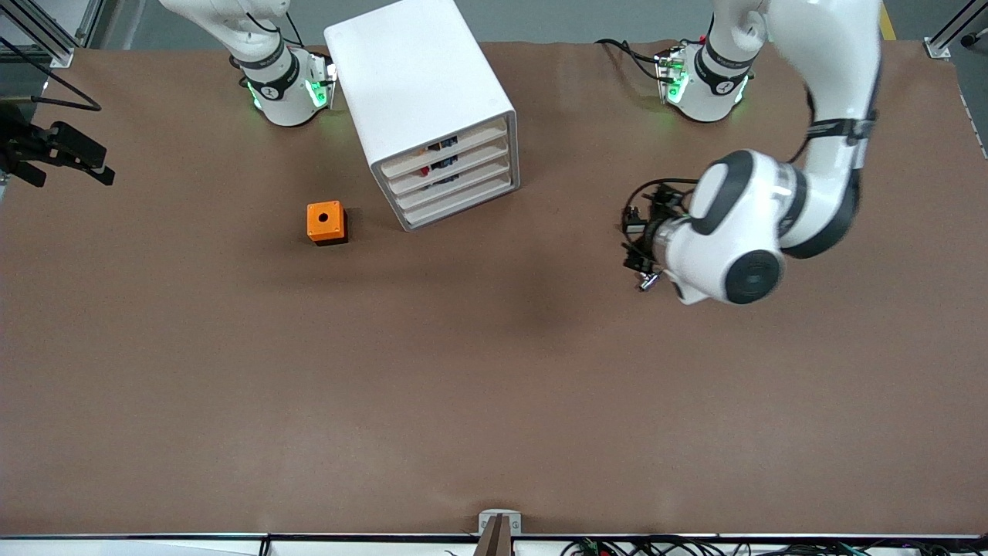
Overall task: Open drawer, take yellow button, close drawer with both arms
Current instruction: 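Reach the left gripper toward the handle of the white cabinet drawer, then grasp the drawer handle with the left gripper and pull it open, then grasp the yellow button with the right gripper while the left gripper holds the drawer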
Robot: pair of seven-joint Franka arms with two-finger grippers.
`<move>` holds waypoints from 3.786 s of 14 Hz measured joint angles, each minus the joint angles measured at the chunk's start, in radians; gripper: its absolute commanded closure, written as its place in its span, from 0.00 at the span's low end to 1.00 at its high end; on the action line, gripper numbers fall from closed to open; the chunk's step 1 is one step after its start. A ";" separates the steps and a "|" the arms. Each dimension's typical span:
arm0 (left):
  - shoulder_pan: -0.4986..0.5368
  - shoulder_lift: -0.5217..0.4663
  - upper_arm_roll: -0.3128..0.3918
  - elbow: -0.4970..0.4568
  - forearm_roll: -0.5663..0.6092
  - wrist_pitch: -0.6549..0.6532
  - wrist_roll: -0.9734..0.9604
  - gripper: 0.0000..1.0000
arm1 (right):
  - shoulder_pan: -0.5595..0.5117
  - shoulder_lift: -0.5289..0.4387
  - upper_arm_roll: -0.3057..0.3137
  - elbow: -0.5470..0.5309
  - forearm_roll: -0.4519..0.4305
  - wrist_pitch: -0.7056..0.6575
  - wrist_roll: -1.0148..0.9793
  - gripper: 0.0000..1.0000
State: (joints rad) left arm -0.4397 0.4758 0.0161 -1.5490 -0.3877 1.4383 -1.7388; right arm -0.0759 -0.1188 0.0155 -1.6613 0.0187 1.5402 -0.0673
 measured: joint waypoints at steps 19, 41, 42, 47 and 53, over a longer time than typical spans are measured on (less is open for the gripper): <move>-0.168 0.236 0.048 0.175 -0.594 -0.001 -0.617 0.00 | 0.000 0.025 -0.002 0.000 -0.019 0.031 -0.035 0.00; -0.311 0.312 0.004 0.170 -0.742 -0.028 -0.771 1.00 | -0.034 0.244 -0.007 0.023 -0.024 0.071 -0.039 0.00; -0.310 0.314 0.005 0.170 -0.742 -0.027 -0.771 1.00 | -0.043 0.256 -0.010 0.030 -0.023 0.068 -0.025 0.00; -0.282 0.314 0.020 0.172 -0.742 -0.027 -0.756 1.00 | 0.073 0.251 0.015 0.046 0.042 0.021 0.461 0.00; -0.146 0.313 0.054 0.200 -0.742 -0.002 -0.668 0.14 | 0.466 0.253 0.029 0.021 0.062 0.137 1.135 0.00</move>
State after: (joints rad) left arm -0.5858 0.7890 0.0698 -1.3492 -1.1300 1.4359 -2.4070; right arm 0.3901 0.1345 0.0447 -1.6403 0.0809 1.6767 1.0678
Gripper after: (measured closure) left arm 0.859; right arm 0.000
